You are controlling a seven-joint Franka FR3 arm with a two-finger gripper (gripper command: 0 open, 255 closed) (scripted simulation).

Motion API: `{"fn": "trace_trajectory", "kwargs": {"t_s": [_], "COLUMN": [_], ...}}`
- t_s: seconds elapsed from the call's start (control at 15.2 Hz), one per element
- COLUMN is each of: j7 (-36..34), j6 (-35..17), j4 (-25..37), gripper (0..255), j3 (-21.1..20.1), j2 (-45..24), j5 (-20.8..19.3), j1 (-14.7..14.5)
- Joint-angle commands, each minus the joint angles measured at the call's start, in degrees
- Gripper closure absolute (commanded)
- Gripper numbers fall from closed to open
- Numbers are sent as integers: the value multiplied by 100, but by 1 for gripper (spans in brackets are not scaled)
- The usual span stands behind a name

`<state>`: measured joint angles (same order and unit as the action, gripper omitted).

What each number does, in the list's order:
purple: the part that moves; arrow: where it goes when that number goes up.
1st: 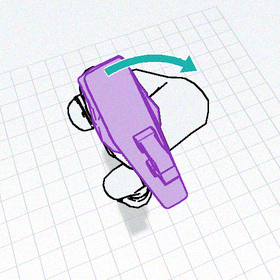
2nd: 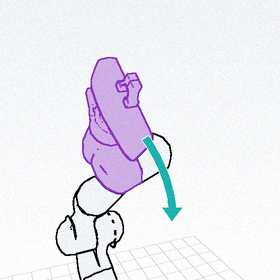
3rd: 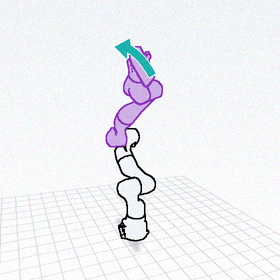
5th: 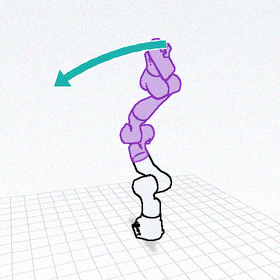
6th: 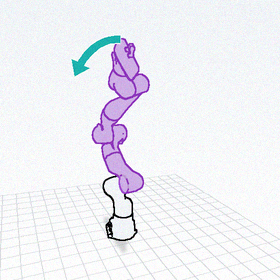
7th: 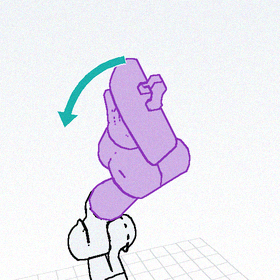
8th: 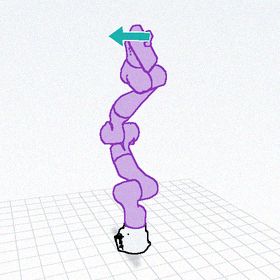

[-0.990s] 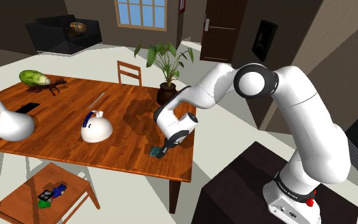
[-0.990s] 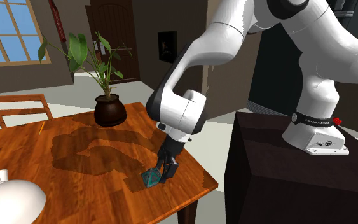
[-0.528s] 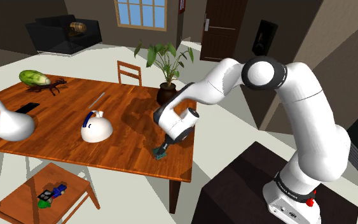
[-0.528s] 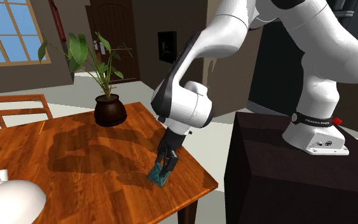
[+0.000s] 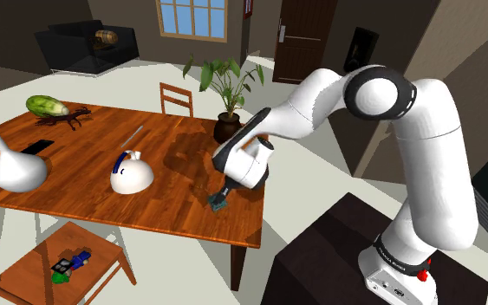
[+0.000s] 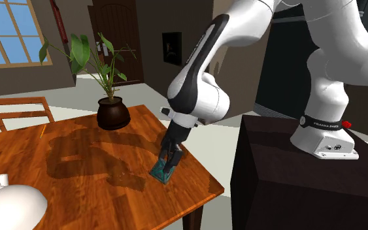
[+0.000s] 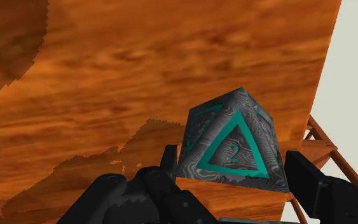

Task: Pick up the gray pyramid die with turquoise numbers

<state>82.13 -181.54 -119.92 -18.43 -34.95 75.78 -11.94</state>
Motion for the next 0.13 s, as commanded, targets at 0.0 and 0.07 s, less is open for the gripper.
{"fn": "trace_trajectory", "kwargs": {"t_s": [0.0,0.07], "j7": [-241,-241], "j6": [94,94], "j4": [-79,-79], "gripper": [255,255], "j3": [147,147], "j2": [125,125], "j5": [-157,-157], "j1": [-128,-128]}}
